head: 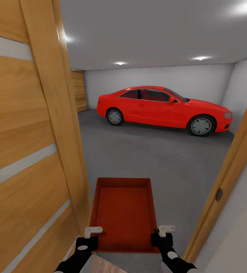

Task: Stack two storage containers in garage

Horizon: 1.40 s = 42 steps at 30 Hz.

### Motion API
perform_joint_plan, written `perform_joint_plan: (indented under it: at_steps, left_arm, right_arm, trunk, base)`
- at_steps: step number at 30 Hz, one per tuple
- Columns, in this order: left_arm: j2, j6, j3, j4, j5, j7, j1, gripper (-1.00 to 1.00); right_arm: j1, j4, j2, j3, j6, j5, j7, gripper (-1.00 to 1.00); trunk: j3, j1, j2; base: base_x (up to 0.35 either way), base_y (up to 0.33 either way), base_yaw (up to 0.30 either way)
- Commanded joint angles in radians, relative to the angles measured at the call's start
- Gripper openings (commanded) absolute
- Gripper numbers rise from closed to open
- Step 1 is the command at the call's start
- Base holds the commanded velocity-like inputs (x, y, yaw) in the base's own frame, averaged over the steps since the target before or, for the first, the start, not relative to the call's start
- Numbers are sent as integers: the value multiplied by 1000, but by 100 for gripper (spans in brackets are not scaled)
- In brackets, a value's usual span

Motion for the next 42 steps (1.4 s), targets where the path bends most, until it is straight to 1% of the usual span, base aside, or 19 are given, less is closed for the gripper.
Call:
perform_joint_plan:
  at_steps: [1, 6, 18, 23, 33, 37, 42]
  left_arm:
    - [6, 2, -23, 7, 16, 11, 0, -100]
    - [5, 1, -22, 4, 16, 17, 0, -100]
    - [6, 0, -23, 0, 17, 21, 0, -100]
    - [6, 2, -22, 5, 17, 21, 0, -100]
    - [6, 3, -23, 7, 16, 19, 0, -100]
    - [6, 1, -23, 4, 17, 19, 0, -100]
    - [6, 0, -23, -1, 17, 21, 0, -100]
  right_arm:
    - [-2, -1, -1, -10, -100, 1, -2, -100]
    - [-2, -1, -1, -10, -101, 1, -2, -100]
    - [-2, -1, -1, -10, -100, 1, -2, -100]
    - [-2, -1, -1, -10, -100, 1, -2, -100]
    - [-2, -1, -1, -9, -101, 1, -2, -100]
    - [-2, -1, -1, -10, -102, 1, -2, -100]
    - [-2, -1, -1, -10, -102, 1, -2, -100]
  trunk:
    - [-2, 1, -1]
    - [-2, 1, -1]
    - [-2, 1, -1]
    - [-2, 1, -1]
    - [-2, 1, -1]
    - [-2, 1, -1]
    - [-2, 1, -1]
  base:
    - [278, 221, -281]
    - [150, 97, -281]
    - [16, 6, -281]
    - [244, 99, -83]
    - [300, 201, -23]
    - [267, 176, -210]
    - [59, 35, -235]
